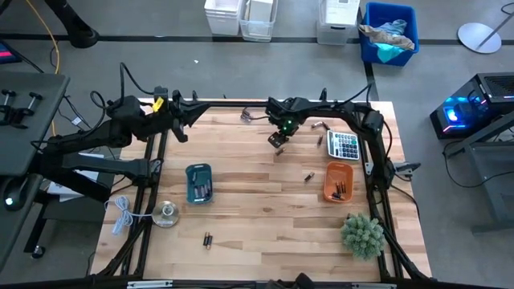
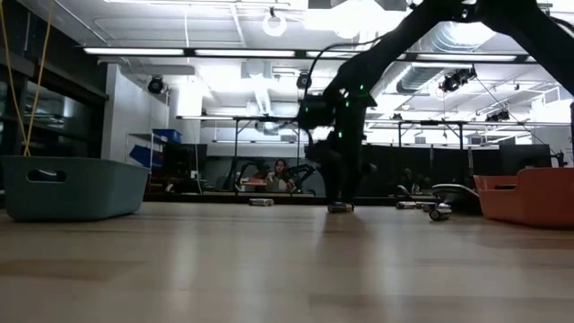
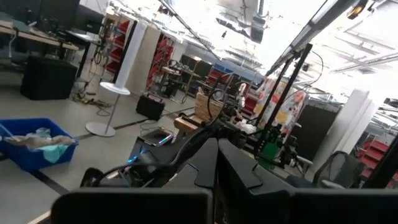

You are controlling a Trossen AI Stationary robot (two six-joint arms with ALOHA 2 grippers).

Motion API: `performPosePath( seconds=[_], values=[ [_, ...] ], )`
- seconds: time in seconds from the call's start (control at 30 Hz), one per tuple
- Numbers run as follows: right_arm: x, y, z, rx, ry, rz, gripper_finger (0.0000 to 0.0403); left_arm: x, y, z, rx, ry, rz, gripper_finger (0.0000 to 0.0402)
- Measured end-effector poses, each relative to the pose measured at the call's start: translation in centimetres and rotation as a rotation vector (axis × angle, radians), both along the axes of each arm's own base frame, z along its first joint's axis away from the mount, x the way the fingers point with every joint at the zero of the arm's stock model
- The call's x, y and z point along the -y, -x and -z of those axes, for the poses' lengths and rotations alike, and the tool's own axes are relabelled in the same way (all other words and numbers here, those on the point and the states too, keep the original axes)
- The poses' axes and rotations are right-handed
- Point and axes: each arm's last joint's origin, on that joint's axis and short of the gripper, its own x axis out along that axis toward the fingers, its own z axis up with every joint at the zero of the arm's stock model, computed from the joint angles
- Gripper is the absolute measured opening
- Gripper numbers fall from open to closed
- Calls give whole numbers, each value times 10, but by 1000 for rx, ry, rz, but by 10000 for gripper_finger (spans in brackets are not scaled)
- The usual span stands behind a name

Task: Sort batteries
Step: Put the silver battery in the blue bin

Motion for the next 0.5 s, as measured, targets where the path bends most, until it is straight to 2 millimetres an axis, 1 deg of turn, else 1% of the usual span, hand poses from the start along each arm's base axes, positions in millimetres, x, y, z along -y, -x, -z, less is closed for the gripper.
performPosePath(
  seconds=[0.07, 0.13, 0.2, 0.27, 0.3, 0.37, 0.43, 0.5],
  values=[
    [-2, 0, 3, -24, 10, -12, 203, 0, 0, 0, 3, 6, -1, 0],
    [-4, 0, 6, -62, 28, -29, 169, 0, -1, 0, 5, 12, -4, 0],
    [-7, -1, 7, -88, 43, -59, 109, 0, 0, 0, 11, 12, -7, 0],
    [-11, -2, 3, -71, 51, -85, 40, 0, 0, -2, 30, 20, -5, 0],
    [-13, -4, 0, -49, 46, -94, 30, 0, 0, -3, 45, 25, -5, 0],
    [-21, -13, -10, 39, 24, -94, 32, 0, 0, -5, 59, 18, -8, 0],
    [-31, -31, -34, 219, 20, -96, 35, 0, 1, -5, 63, 11, -9, 0],
    [-48, -52, -56, 416, 5, -95, 33, 0, 1, -5, 61, 12, -15, 0]
  ],
)
